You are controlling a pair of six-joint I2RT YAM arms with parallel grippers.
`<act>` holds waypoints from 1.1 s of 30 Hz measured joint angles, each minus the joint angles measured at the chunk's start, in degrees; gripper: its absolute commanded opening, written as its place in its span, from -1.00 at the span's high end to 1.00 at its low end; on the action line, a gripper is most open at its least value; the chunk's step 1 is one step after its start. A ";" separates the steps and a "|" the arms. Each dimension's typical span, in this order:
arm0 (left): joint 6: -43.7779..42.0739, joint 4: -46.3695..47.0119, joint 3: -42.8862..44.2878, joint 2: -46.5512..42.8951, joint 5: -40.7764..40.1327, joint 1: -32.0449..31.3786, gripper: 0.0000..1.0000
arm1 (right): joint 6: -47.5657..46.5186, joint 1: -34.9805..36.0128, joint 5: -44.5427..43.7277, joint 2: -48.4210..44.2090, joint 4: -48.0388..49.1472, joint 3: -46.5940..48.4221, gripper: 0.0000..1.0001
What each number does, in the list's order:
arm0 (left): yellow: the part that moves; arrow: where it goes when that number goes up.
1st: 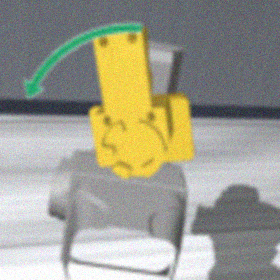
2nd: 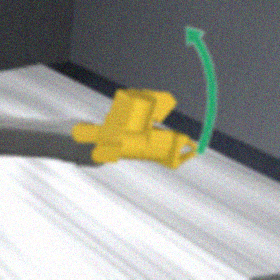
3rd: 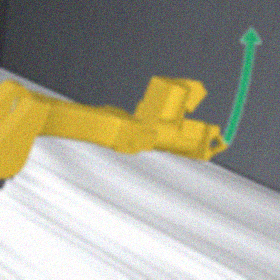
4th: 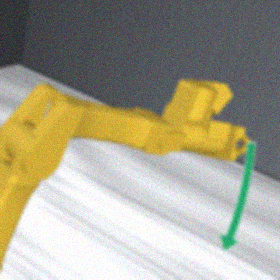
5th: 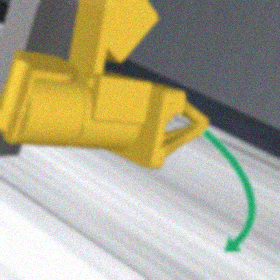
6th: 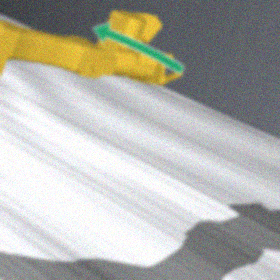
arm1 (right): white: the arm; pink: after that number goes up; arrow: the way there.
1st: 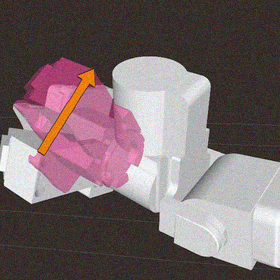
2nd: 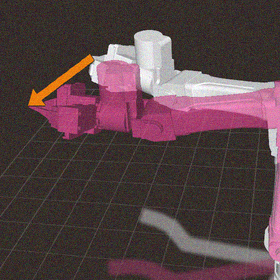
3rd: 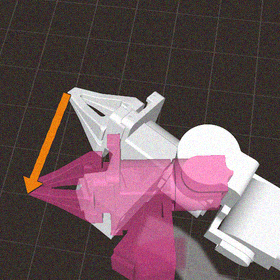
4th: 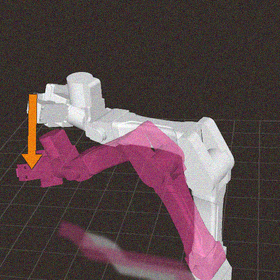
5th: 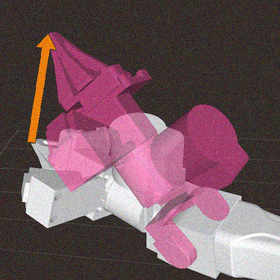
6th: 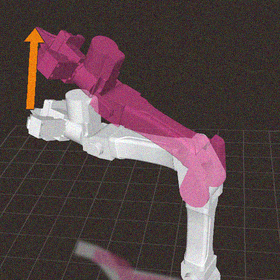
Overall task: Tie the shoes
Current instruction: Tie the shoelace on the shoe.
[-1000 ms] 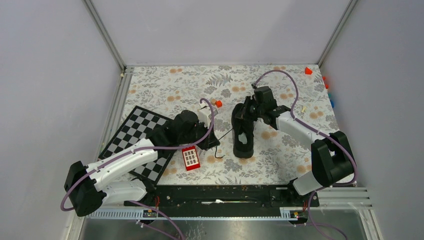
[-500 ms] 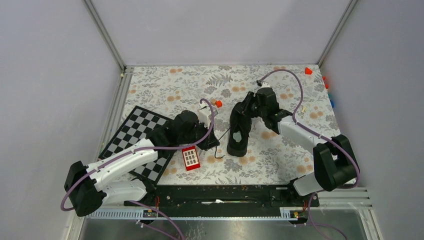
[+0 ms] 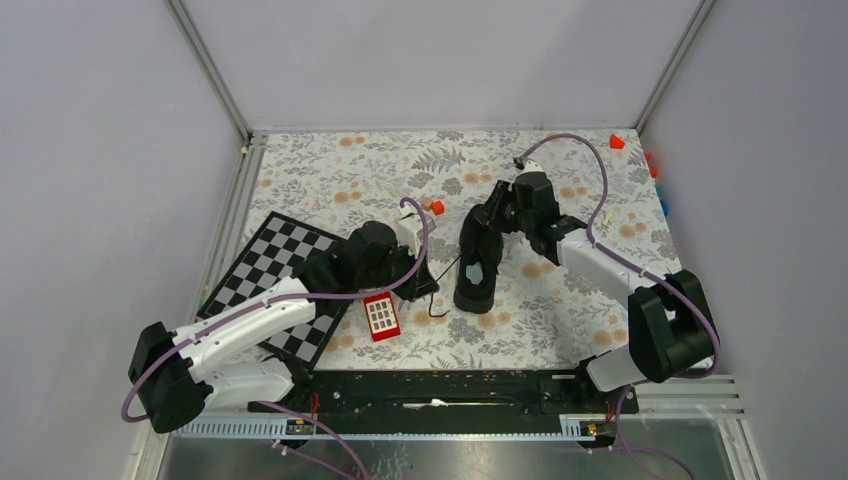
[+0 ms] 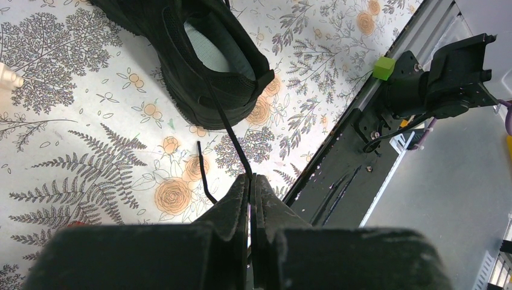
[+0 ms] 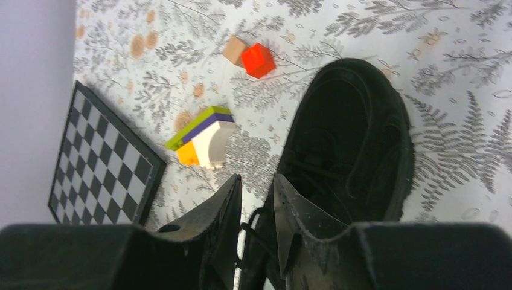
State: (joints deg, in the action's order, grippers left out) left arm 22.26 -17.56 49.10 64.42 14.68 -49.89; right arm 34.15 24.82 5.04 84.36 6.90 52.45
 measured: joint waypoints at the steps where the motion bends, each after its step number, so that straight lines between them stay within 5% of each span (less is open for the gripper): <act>1: 0.00 0.00 0.00 0.00 0.00 0.00 1.00 | -0.66 -0.24 0.13 -0.04 -1.25 0.24 0.30; 20: -0.24 0.00 0.00 0.04 -0.02 0.00 1.00 | -7.19 -4.55 13.94 2.40 -11.89 4.42 0.24; 33: -0.37 0.00 0.00 0.09 -0.02 0.00 1.00 | -9.31 -4.55 15.87 4.39 -15.08 5.03 0.24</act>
State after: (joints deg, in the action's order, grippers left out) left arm 21.89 -17.56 49.10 64.51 14.66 -49.89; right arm 24.84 20.27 20.91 88.75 -8.19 57.47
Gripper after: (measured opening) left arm 0.013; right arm 0.376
